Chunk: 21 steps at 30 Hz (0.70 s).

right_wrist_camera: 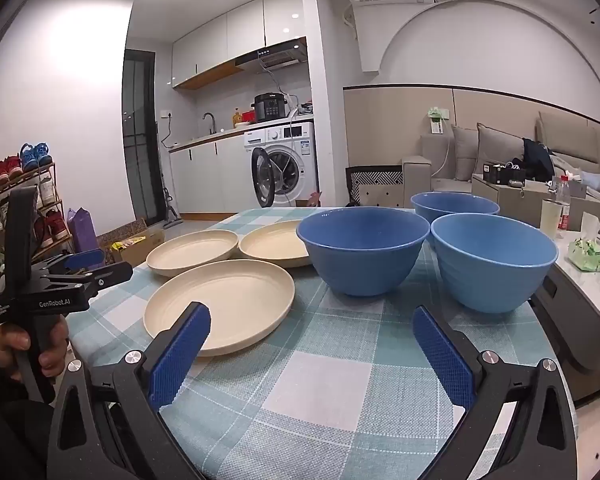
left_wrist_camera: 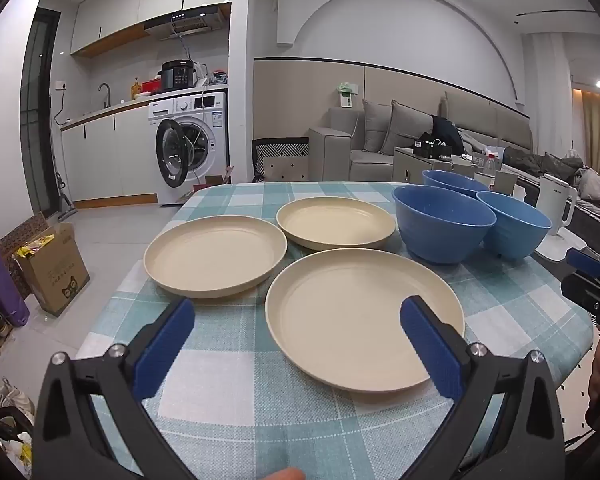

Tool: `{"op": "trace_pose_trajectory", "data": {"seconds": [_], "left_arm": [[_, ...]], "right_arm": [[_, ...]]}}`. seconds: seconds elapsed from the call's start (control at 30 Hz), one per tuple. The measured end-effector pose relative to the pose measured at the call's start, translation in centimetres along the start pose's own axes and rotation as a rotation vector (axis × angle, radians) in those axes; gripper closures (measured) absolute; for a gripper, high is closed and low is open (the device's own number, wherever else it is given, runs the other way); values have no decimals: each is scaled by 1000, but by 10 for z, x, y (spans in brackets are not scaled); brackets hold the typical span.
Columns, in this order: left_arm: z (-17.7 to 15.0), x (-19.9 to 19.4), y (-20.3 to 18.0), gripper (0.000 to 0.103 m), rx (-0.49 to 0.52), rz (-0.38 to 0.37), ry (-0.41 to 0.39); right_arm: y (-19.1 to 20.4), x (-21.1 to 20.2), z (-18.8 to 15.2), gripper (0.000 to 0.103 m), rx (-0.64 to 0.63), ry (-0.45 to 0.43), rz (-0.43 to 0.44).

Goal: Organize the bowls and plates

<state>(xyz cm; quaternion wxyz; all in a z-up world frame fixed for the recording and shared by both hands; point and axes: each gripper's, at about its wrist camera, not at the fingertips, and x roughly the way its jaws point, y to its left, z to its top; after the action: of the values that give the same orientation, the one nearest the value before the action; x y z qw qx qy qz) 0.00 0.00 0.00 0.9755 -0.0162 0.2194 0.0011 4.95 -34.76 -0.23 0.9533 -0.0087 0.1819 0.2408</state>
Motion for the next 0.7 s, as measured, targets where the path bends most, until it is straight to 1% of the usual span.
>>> {"op": "trace_pose_trajectory", "data": {"seconds": [0.03,0.1,0.5,0.7], "left_arm": [[0,0,0,0,0,1,1],[0,1,0,0,-10,-3,-1],[4,-4,7,0,3,-7,-3],[1,-5,4,0,10,-6,-9]], "right_arm": [[0,-1,0,0,-2,-16,2],[0,0,0,0,-3,1,1],[1,0,0,0,-5,5,3],[1,0,0,0,-6,6,2]]}}
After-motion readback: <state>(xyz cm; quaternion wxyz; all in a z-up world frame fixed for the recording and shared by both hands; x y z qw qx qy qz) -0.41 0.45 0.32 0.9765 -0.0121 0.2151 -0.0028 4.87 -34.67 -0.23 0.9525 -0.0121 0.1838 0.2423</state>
